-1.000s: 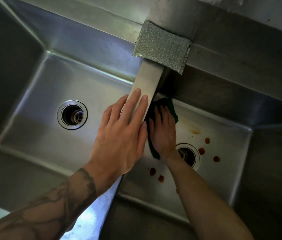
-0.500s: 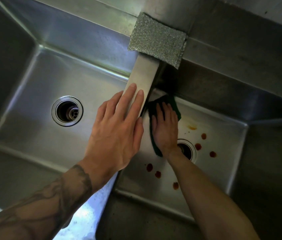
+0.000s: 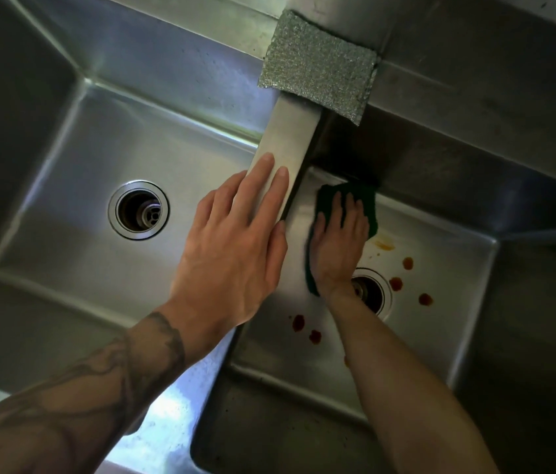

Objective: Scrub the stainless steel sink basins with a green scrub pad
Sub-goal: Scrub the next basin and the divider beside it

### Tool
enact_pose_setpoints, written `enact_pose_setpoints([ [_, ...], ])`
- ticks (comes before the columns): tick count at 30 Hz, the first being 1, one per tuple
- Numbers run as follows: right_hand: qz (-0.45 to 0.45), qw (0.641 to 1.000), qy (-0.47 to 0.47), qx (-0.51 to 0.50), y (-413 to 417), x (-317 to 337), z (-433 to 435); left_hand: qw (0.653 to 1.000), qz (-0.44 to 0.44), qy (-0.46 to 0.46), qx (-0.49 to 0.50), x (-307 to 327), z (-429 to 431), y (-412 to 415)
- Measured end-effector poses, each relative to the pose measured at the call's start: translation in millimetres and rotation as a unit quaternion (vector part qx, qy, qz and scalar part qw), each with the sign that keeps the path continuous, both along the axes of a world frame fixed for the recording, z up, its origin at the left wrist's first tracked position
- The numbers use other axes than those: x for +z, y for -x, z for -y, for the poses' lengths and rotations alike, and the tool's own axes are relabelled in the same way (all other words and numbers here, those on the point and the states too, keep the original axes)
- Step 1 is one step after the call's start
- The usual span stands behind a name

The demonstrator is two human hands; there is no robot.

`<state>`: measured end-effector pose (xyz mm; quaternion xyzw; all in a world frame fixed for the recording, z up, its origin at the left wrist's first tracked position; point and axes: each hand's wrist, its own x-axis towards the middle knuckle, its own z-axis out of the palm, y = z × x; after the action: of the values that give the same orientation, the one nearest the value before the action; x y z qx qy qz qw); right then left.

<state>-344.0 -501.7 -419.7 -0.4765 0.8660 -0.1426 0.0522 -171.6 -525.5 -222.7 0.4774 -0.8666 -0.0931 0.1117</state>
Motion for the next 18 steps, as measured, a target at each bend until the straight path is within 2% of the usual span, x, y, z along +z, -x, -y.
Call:
enact_pose_setpoints([
  [1,0.006,1.000,-0.001,0.005,-14.4,1.1,-4.5,1.000,-0.002,-0.005,-0.001,0.8,-0.3,0.3],
  [3,0.016,0.996,-0.007,0.092,-33.9,-1.1,-27.8,1.000,-0.001,-0.012,0.001,1.7,0.5,0.7],
  [5,0.008,0.980,-0.013,0.199,-20.2,-2.1,-48.3,1.000,-0.001,-0.015,0.000,2.6,0.4,0.5],
  [6,0.004,0.976,-0.012,0.217,-5.7,-2.3,-47.8,1.000,-0.002,-0.014,0.002,2.5,0.8,0.1],
  [9,-0.017,0.994,-0.012,0.110,32.7,-1.4,-14.7,1.000,-0.001,-0.008,0.001,0.8,0.4,0.6],
  [12,0.003,1.000,-0.012,0.011,13.3,4.3,5.2,1.000,-0.007,-0.009,0.003,0.3,0.6,-0.2],
  [13,0.007,1.000,-0.010,0.017,-0.2,4.5,-1.4,1.000,-0.008,-0.010,0.002,1.0,0.4,0.1],
  [15,0.008,0.996,-0.008,0.090,-14.8,1.8,-27.9,1.000,-0.004,-0.018,0.002,2.2,0.7,1.0],
  [17,0.002,0.985,-0.005,0.173,-5.0,-1.2,-48.9,1.000,-0.003,-0.024,0.001,2.6,0.5,0.7],
  [18,-0.004,0.984,-0.001,0.179,4.4,-3.0,-48.9,1.000,-0.004,-0.026,0.002,2.3,0.8,0.8],
])
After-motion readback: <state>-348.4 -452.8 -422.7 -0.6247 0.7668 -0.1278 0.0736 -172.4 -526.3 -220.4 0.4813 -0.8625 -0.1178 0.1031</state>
